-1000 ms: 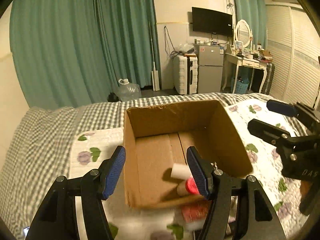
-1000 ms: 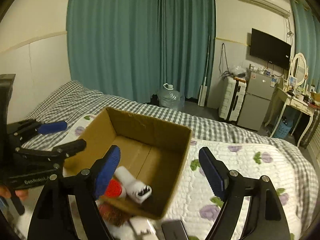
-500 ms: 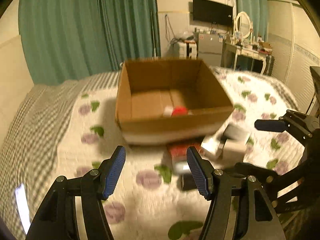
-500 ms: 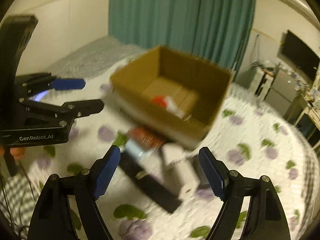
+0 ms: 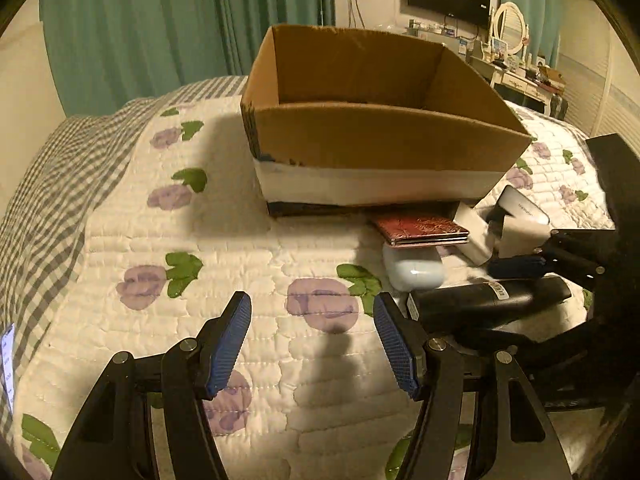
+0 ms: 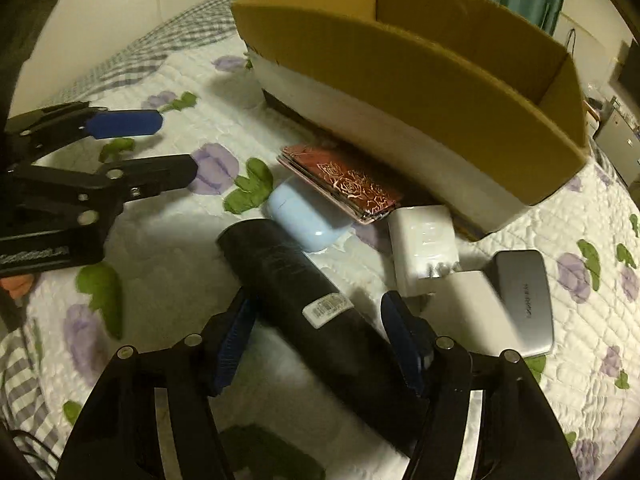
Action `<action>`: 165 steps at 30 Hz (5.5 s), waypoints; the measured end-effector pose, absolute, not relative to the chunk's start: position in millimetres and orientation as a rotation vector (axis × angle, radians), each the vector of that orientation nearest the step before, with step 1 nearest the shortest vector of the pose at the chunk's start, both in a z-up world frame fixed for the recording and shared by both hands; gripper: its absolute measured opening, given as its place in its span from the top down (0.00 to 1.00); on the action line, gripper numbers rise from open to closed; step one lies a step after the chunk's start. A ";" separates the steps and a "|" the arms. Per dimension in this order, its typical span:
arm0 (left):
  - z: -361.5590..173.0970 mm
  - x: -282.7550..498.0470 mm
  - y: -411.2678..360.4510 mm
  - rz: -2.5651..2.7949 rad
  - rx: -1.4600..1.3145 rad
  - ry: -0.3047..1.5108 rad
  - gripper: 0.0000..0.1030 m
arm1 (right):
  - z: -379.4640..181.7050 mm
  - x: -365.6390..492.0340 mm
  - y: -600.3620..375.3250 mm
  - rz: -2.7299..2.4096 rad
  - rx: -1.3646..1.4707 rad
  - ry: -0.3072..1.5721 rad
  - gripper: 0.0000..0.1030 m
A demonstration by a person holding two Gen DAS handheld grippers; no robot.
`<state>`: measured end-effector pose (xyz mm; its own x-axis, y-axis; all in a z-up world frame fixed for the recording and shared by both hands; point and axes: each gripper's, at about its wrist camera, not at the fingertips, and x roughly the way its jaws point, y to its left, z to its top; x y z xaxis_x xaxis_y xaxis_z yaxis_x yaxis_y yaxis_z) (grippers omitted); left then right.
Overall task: Organize rigid objects
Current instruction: 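Grasp the black remote control with the right gripper, then grasp the red card with the left gripper while the right holds the remote, then lower the red card and the remote into the box and open both grippers, then grasp the white power bank with the right gripper, then grasp the light blue earbuds case with the left gripper while the right holds the power bank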
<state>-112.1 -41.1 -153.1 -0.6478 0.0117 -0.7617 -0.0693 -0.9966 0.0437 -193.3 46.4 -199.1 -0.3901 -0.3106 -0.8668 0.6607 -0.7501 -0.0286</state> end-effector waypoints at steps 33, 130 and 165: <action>-161.0 -146.5 43.4 2.669 -1.271 0.267 0.36 | -122.0 -190.6 131.7 -2.490 1.038 0.125 0.82; -117.1 -139.4 -7.8 2.790 -1.212 -0.027 0.39 | -133.5 -198.4 135.3 -2.516 1.174 0.194 0.41; -186.2 -177.7 45.5 2.544 -1.404 0.062 0.39 | -144.8 -201.5 133.1 -2.483 1.132 0.151 0.73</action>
<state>-177.7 45.5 -186.2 -0.5123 0.1841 -0.8388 -0.2244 -0.9715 -0.0761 -201.5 133.1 -144.8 -0.5889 -0.3174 -0.7433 0.4049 -0.9118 0.0685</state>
